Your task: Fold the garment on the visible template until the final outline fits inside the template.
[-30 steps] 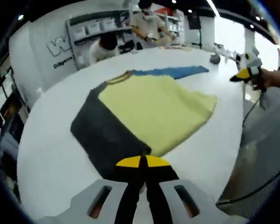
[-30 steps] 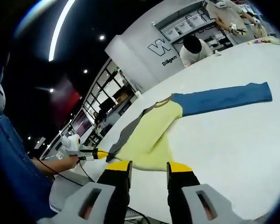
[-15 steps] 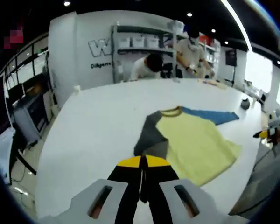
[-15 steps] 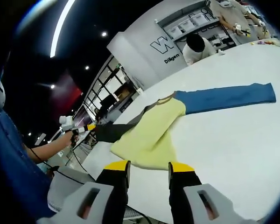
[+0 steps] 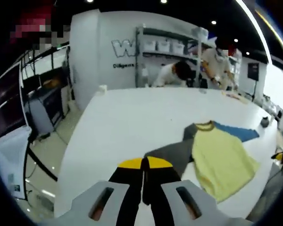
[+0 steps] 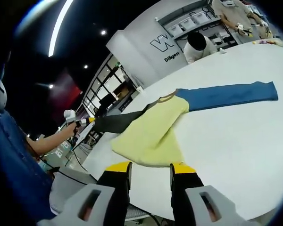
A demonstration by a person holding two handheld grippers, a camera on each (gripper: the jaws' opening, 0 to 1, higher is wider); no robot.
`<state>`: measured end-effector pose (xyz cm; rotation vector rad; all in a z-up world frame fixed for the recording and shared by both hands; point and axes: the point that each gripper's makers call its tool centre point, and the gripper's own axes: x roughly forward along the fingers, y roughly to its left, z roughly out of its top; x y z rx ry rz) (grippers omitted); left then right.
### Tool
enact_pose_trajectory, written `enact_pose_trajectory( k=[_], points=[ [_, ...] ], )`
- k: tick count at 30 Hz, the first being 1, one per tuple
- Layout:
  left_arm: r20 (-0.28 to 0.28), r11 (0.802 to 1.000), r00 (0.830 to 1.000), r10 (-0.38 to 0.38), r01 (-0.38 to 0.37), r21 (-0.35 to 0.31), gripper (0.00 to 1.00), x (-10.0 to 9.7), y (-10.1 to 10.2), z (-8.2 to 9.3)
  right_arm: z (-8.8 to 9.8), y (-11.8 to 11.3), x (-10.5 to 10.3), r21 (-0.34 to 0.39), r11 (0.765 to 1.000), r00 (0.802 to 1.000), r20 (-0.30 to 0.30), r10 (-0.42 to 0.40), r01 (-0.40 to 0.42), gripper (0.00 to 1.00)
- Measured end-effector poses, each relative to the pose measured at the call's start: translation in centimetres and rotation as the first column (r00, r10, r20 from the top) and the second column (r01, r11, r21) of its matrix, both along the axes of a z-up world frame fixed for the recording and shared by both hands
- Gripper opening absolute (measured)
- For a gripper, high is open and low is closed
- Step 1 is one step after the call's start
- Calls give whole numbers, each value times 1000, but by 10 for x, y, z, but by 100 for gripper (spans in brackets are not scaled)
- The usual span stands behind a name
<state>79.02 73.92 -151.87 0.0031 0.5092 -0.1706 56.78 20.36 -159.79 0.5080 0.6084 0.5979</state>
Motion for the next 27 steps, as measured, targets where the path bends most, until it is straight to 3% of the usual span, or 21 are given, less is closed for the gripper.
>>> enact_pose_trajectory(
  k=[4, 11, 19, 23, 24, 27],
  points=[
    [-25, 999, 999, 35, -36, -31, 0, 20, 29, -14, -2, 7, 1, -11, 1000, 1000, -18, -3, 3, 29],
    [-56, 999, 998, 40, -41, -3, 0, 38, 49, -29, 0, 15, 6, -29, 1000, 999, -39, -13, 12, 29],
    [-109, 998, 992, 67, -66, 9, 0, 62, 82, -67, 1, 20, 8, -60, 998, 998, -62, -4, 0, 29],
    [-118, 997, 990, 78, -77, 13, 0, 65, 83, -76, 1, 16, 8, -79, 997, 997, -72, -8, 2, 29],
    [-121, 997, 990, 68, -65, 31, 0, 73, 90, -81, 1, 13, 7, -90, 996, 997, -74, -10, 3, 29],
    [-139, 998, 989, 43, -35, 61, 0, 71, 86, -91, 2, 12, 6, -97, 995, 997, -73, -12, 5, 29]
  ],
)
